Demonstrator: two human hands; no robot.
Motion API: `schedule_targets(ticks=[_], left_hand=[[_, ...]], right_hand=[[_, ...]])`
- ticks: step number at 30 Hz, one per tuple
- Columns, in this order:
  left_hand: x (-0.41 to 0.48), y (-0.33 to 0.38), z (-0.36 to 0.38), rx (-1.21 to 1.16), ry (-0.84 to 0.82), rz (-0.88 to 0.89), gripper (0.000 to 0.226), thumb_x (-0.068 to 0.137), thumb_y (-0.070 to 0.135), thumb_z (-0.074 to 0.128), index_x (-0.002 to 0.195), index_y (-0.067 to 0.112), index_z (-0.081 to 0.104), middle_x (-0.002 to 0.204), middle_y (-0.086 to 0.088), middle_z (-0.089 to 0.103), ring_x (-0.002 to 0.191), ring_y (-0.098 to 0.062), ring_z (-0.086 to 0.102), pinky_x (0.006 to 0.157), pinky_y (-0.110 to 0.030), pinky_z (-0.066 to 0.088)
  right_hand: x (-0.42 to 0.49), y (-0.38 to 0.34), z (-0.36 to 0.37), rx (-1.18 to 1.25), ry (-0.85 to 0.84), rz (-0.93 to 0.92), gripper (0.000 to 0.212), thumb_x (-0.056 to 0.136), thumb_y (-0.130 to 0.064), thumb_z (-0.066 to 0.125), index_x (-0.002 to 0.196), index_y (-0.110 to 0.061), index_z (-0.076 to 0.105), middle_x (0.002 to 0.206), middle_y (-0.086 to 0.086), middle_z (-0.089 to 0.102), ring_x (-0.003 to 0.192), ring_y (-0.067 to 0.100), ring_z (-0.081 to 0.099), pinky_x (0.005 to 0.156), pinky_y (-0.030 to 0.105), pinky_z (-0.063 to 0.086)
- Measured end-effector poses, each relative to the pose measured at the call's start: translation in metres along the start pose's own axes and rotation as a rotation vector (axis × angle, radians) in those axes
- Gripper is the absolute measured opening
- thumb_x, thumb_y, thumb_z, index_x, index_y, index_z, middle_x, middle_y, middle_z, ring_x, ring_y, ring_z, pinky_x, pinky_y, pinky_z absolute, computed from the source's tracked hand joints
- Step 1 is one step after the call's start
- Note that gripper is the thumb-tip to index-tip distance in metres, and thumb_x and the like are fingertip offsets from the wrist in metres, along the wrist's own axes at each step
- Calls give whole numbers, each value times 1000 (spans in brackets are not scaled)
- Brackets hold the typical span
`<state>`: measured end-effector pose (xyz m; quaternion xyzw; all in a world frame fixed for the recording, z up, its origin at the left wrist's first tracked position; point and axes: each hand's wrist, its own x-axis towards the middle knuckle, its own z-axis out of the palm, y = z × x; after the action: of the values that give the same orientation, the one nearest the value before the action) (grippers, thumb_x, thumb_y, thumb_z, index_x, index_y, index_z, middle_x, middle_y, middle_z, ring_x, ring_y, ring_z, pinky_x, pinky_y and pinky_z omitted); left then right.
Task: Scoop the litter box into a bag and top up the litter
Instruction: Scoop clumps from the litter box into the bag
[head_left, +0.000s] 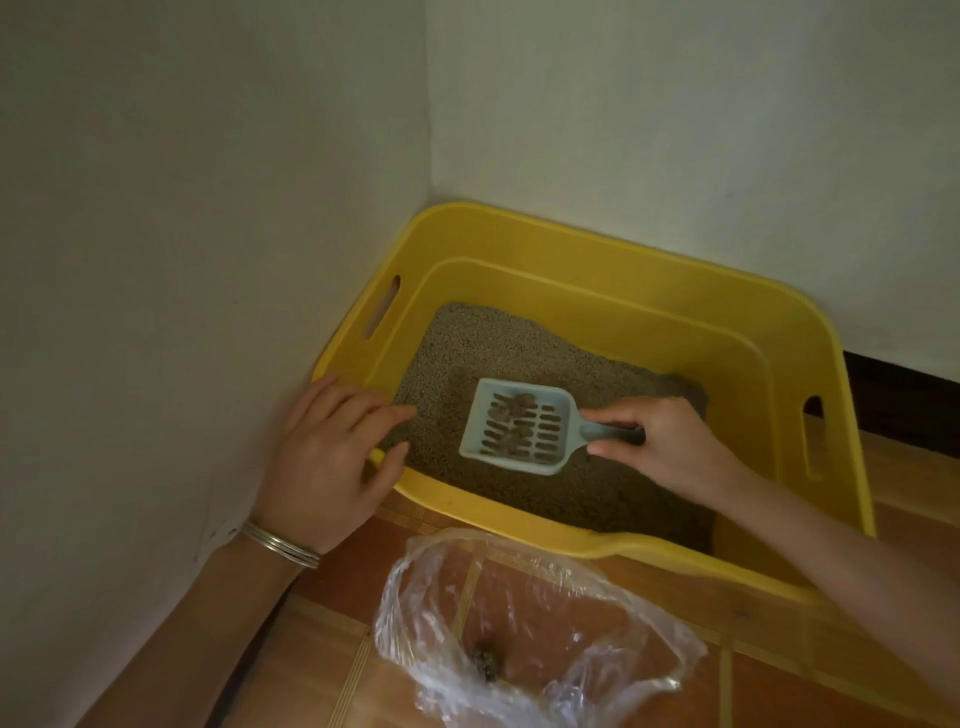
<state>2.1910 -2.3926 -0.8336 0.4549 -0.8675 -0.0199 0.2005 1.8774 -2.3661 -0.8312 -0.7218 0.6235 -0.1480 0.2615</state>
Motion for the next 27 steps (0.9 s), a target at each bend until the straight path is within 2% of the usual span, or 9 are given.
schedule_targets(ticks=[3, 8, 12, 15, 17, 19, 22, 25, 27], left_hand=[[-7, -2, -1, 11, -43, 55, 38, 86, 33, 48, 111, 11, 66, 102, -6, 65, 101, -28, 57, 105, -42, 30], [-22, -6, -8, -12, -87, 174, 40, 87, 29, 48, 118, 6, 61, 118, -12, 58, 117, -31, 48, 103, -43, 37], [-41, 5, -15, -55, -84, 201, 38, 87, 25, 46, 117, 8, 61, 123, -9, 57, 122, -28, 46, 101, -38, 39], [-67, 15, -13, -106, -115, 301, 34, 87, 23, 50, 114, 7, 63, 122, -8, 58, 123, -26, 47, 103, -38, 39], [-82, 19, -11, -135, -151, 367, 31, 85, 22, 53, 109, 7, 66, 118, -8, 61, 121, -25, 49, 100, -40, 42], [-94, 21, -6, -141, -184, 433, 29, 84, 25, 56, 105, 8, 67, 115, -9, 63, 117, -26, 52, 97, -42, 46], [-107, 24, 2, -134, -248, 494, 36, 84, 36, 56, 107, 11, 67, 117, -9, 64, 114, -28, 57, 95, -44, 48], [-114, 27, 11, -126, -305, 539, 43, 84, 43, 54, 110, 12, 67, 117, -8, 65, 116, -26, 56, 97, -44, 47], [-115, 27, 18, -118, -331, 572, 45, 82, 46, 56, 110, 13, 67, 115, -6, 65, 115, -25, 57, 97, -43, 47]], right_hand=[[-14, -11, -13, -6, 65, 9, 39, 76, -20, 73, 114, -20, 65, 104, -9, 66, 75, -22, 48, 73, -6, 33], [-45, -43, -39, 12, 107, 8, 40, 76, -23, 72, 115, -23, 64, 98, -20, 57, 82, -30, 46, 75, -7, 32], [-81, -69, -41, 20, 82, 28, 39, 76, -25, 72, 114, -26, 63, 94, -19, 62, 82, -21, 52, 72, -1, 37], [-109, -83, -35, 6, 72, 26, 38, 76, -26, 71, 113, -31, 62, 90, -16, 65, 87, -6, 56, 74, 13, 44], [-126, -86, -29, 18, 69, 11, 39, 75, -25, 72, 112, -32, 61, 91, -17, 66, 88, -2, 58, 77, 17, 47], [-141, -86, -19, 37, 51, 9, 40, 73, -23, 73, 110, -33, 60, 92, -22, 63, 88, -3, 60, 77, 15, 49], [-157, -77, 1, 68, -4, 82, 41, 75, -24, 72, 106, -45, 54, 89, -27, 62, 87, -8, 59, 73, 11, 48], [-162, -64, 20, 26, -35, 113, 41, 76, -21, 72, 109, -40, 56, 89, -30, 57, 85, -13, 56, 73, 4, 43], [-160, -57, 30, -44, -43, 108, 40, 76, -19, 73, 112, -33, 60, 93, -26, 58, 81, -13, 54, 70, 2, 42]])
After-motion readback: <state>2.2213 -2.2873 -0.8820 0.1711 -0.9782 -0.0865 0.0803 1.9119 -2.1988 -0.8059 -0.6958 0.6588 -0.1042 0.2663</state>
